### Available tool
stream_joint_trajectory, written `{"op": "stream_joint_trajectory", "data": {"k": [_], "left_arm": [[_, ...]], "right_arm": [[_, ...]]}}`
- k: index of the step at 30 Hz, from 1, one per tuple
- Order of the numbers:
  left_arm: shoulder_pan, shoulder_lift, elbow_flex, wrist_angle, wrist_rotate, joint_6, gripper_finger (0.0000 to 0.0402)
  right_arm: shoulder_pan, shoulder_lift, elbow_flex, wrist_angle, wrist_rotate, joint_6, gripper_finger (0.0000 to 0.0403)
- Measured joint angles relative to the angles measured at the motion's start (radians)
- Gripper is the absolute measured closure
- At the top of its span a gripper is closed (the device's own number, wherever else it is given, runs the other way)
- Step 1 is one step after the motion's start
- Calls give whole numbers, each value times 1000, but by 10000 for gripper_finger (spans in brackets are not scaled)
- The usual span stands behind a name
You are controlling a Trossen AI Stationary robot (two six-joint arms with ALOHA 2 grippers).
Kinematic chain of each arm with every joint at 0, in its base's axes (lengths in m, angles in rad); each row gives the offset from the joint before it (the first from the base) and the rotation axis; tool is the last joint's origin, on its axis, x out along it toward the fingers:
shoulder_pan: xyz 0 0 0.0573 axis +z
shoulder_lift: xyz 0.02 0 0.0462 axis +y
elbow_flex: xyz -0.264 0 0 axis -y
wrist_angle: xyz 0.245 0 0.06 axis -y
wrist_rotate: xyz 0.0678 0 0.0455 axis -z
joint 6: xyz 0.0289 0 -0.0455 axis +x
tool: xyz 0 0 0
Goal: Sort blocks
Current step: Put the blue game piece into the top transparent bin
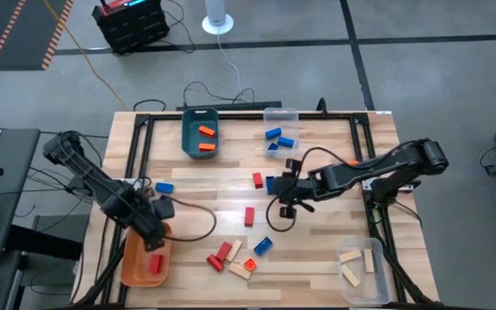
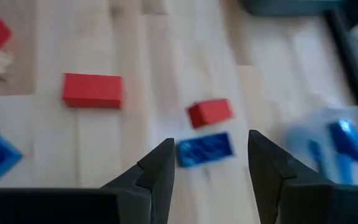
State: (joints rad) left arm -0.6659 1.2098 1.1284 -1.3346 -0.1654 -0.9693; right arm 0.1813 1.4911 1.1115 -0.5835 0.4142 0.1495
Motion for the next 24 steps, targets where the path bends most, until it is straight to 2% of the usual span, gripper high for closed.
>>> {"op": "stream_joint_trajectory", "data": {"k": [7, 10, 12, 17, 20, 24], "left_arm": [[65, 0, -16, -47, -396, 295, 196], [100, 0, -36, -44, -475, 363, 196], [152, 0, -67, -41, -449, 383, 196], [303, 0, -204, 13, -248, 494, 196], [392, 2, -269, 64, -208, 581, 196], [537, 3, -296, 119, -139, 683, 196]], "right_arm": [[-65, -94, -4, -119, 25, 63, 235], [-98, -97, -39, -92, -27, 49, 235], [-114, -89, -75, -33, -75, 37, 235], [-130, -24, -131, 100, -124, -2, 235], [-125, 17, -129, 176, -125, -38, 235], [-107, 60, -129, 265, -142, -81, 235]]}}
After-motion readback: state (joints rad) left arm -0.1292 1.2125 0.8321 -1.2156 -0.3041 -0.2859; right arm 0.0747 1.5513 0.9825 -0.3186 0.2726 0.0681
